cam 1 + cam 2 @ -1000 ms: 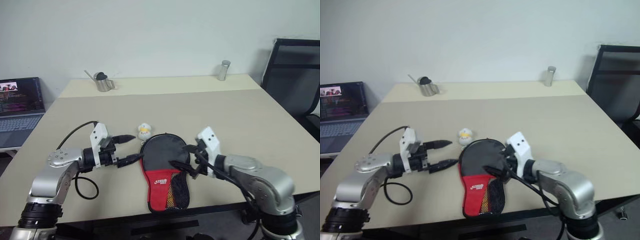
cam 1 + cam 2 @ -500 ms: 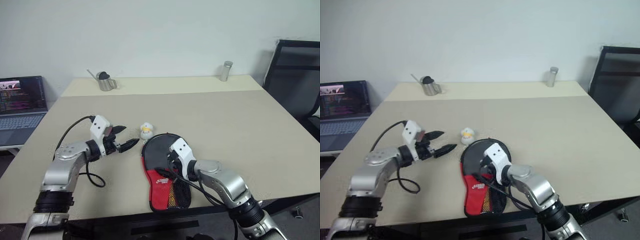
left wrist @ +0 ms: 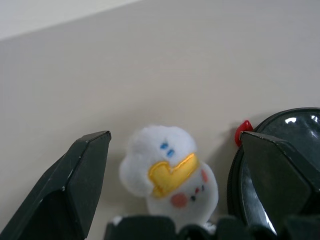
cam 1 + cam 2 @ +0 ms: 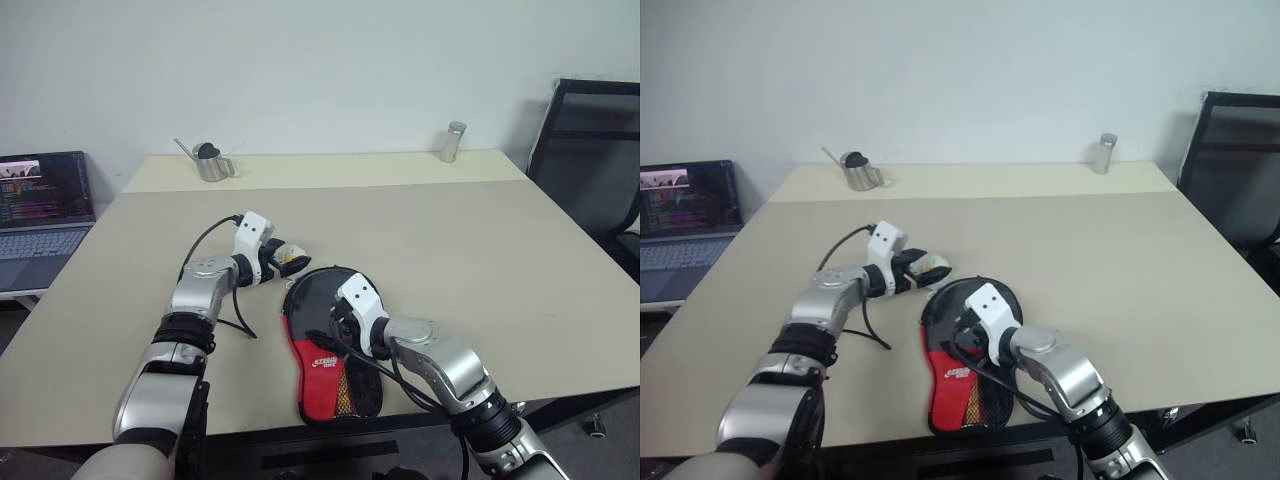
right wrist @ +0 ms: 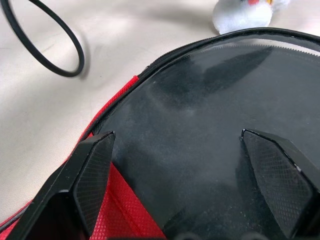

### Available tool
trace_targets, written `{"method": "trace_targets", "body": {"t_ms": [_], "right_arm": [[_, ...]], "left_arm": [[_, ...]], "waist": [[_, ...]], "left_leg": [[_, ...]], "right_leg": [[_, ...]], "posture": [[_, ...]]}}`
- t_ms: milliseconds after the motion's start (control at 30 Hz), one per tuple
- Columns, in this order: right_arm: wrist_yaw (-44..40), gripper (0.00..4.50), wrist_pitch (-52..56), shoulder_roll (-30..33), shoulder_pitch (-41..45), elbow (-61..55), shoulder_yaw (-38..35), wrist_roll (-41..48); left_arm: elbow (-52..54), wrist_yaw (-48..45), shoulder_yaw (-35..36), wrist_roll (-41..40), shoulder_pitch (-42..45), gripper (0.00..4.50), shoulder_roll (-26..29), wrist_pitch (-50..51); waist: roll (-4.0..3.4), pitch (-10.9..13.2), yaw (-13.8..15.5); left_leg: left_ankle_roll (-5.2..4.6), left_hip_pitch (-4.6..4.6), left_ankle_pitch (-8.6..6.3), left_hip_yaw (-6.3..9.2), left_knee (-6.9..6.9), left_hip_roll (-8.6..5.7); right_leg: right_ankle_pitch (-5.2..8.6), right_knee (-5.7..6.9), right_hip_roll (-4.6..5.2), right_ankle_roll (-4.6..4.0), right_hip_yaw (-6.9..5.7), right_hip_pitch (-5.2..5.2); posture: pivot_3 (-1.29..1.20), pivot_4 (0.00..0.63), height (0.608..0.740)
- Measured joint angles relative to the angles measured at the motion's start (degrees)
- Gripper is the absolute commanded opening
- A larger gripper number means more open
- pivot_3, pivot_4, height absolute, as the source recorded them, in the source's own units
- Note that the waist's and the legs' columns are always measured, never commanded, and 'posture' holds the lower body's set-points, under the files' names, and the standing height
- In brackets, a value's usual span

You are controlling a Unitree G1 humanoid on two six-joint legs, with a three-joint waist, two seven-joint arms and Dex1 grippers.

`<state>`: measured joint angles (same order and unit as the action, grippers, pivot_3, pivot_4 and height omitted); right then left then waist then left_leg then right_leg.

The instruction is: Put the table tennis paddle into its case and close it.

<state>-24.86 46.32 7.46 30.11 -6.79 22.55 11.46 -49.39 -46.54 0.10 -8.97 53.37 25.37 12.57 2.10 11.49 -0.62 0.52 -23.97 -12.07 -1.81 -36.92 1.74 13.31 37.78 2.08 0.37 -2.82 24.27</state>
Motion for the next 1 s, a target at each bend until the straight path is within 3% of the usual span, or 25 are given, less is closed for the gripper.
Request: {"method": "trace_targets", "body": {"t_ms": [267, 467, 567, 900, 1000], "right_arm": [[0.22, 4.45, -0.01, -0.66, 0.03, 0.12, -0.43, -1.13], [0.26, 4.45, -0.02, -1.19, 0.03, 0.14, -0.89, -1.31], [0.25, 4.50, -0.14, -1.23, 0.03, 0.18, -0.89, -1.46], [1.15, 4.50, -3.54, -4.22, 3.99, 6.78, -1.17, -3.21], [1.19, 4.50, -5.60, -4.75, 6.32, 11.26, -1.12, -4.25]], "left_arm": [[-11.90, 1.24, 0.48, 1.56, 4.37, 4.50, -1.89, -0.68], [-15.23, 2.47, 0.75, 2.74, 5.98, 4.50, -3.01, -2.52], [-15.76, 2.56, 0.92, 3.08, 6.00, 4.02, -3.19, -3.13], [-16.29, 2.15, 2.25, 3.47, 5.90, 0.68, -3.29, -3.26], [-16.21, 2.02, 2.58, 3.48, 5.82, 0.38, -3.19, -3.25]], "waist": [[0.01, 0.00, 0.06], [0.02, -0.01, 0.17], [0.03, -0.02, 0.16], [0.03, -0.02, 0.07], [0.05, -0.03, 0.07]], "left_leg": [[0.00, 0.00, 0.00, 0.01, -0.01, 0.01], [0.00, 0.01, 0.00, 0.00, -0.02, 0.01], [0.00, 0.01, 0.00, 0.01, -0.02, 0.01], [0.00, 0.04, 0.00, 0.01, -0.04, 0.00], [0.00, 0.05, 0.00, 0.00, -0.05, 0.01]], "right_leg": [[0.00, 0.01, -0.01, 0.00, -0.01, 0.00], [0.00, 0.02, 0.02, 0.00, 0.00, -0.01], [0.00, 0.04, 0.02, 0.00, 0.00, -0.01], [0.00, 0.13, 0.00, 0.00, -0.01, 0.00], [0.00, 0.14, 0.00, 0.00, 0.00, -0.01]], "posture": [[0.00, 0.150, 0.740], [0.00, 0.150, 0.740], [0.00, 0.150, 0.740], [0.00, 0.150, 0.740], [0.00, 0.150, 0.740]]}}
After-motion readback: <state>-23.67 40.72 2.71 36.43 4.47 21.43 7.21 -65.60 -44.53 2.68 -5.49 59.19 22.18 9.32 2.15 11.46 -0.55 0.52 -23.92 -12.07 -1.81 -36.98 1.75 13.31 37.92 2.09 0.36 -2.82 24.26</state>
